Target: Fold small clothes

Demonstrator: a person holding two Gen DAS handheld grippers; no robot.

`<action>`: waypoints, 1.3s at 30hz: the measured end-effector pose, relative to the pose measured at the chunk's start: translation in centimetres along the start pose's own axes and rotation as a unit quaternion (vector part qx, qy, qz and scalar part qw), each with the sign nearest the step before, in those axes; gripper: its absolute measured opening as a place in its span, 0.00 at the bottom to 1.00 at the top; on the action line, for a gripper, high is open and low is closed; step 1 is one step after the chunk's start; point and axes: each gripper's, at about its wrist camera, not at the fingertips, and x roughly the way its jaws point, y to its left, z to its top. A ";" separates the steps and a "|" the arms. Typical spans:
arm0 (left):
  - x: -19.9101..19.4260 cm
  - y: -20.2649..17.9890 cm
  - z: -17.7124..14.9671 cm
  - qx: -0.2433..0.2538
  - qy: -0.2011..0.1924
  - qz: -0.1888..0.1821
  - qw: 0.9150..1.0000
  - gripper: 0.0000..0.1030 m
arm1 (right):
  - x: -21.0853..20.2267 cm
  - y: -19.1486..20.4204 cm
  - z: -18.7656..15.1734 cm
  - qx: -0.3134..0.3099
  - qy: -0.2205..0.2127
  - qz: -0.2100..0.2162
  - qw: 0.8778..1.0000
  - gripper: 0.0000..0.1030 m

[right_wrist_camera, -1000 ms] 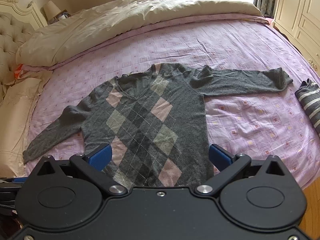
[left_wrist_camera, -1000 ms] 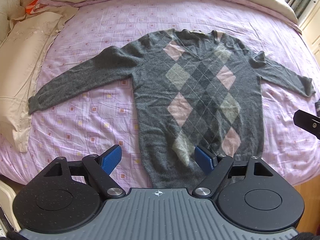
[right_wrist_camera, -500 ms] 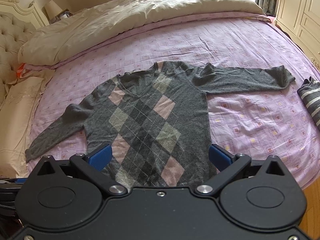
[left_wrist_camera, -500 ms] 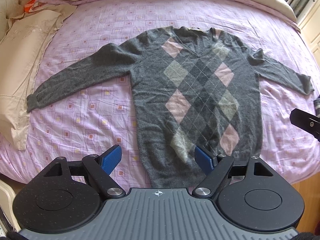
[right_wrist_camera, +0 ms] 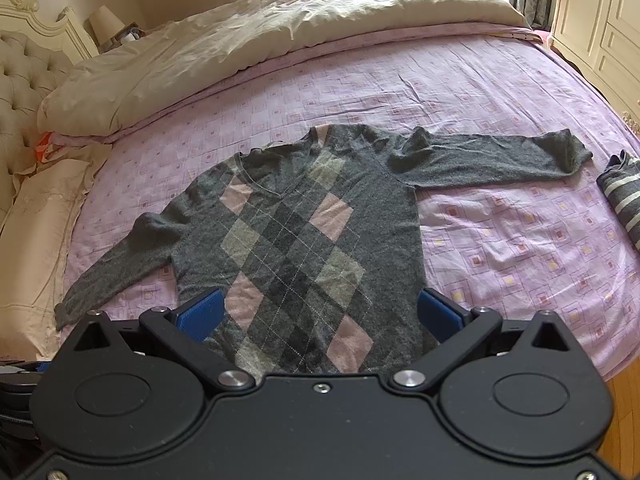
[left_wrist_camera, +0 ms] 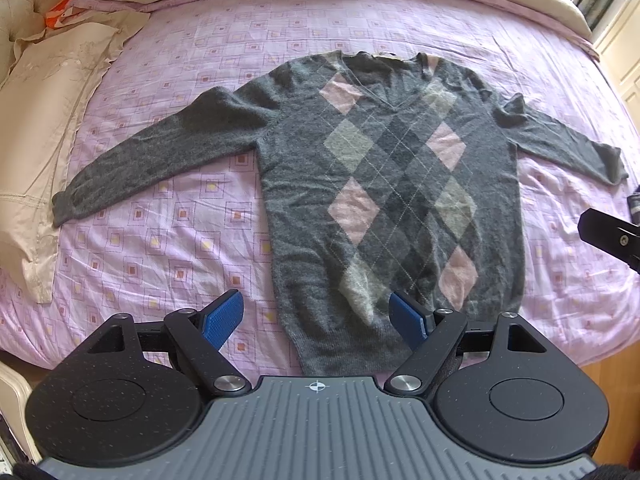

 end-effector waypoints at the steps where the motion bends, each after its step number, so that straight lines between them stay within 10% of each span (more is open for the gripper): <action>1: 0.0 0.0 0.0 0.000 0.001 0.000 1.000 0.77 | 0.0 0.0 0.0 0.000 0.000 0.000 1.000 0.99; 31: 0.6 -0.1 0.8 -0.006 -0.002 -0.008 1.000 0.77 | 0.5 0.1 1.0 0.009 -0.012 0.019 1.000 0.99; 39: 0.0 -0.3 2.3 -0.022 -0.024 -0.029 0.999 0.76 | 0.3 -1.4 1.8 0.005 -0.071 0.045 0.996 0.99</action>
